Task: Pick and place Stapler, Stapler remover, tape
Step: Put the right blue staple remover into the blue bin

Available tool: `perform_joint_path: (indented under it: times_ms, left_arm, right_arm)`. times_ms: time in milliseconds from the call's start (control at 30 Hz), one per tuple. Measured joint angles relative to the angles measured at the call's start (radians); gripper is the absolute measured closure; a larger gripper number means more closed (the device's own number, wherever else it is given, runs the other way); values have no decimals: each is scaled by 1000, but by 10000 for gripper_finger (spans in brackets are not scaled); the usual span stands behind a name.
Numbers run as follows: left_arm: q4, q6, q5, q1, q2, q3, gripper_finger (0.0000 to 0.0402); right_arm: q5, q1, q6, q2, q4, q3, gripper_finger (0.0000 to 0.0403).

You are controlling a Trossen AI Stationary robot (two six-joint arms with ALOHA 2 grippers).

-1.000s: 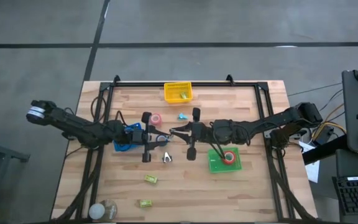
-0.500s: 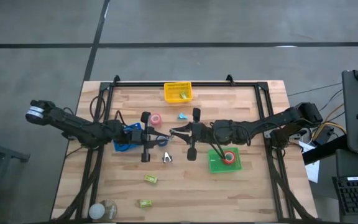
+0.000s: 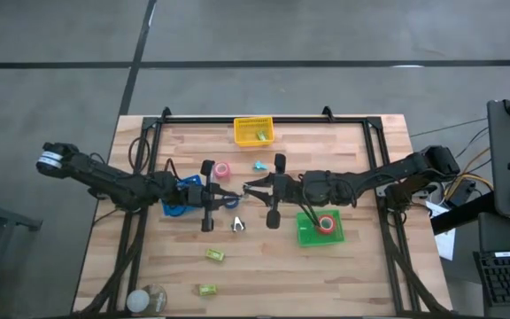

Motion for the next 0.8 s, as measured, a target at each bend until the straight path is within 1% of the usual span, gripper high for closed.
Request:
perform_joint_path:
  times_ms: [233, 433, 467, 600, 667, 800]
  left_arm:
    - [-66, -60, 0, 0, -40, -2, 399]
    - [-153, -89, -25, 0, -100, -2, 399]
    - [-176, -95, -46, 0, -110, -2, 399]
    - [-284, -166, -186, -1, -166, -2, 398]
    - [-359, -199, -291, -1, -195, 0, 398]
    - [-549, -362, -523, -1, -243, 1, 398]
  right_arm:
    - [1, 2, 8, 0, -51, 0, 283]
    - [82, 0, -29, -2, -79, 0, 244]
    - [100, 0, -35, -2, -80, 0, 239]
    - [183, 0, -48, -2, -129, 0, 223]
    - [197, 0, -42, -2, -151, 0, 218]
    - [208, 0, -5, -2, -189, -2, 216]
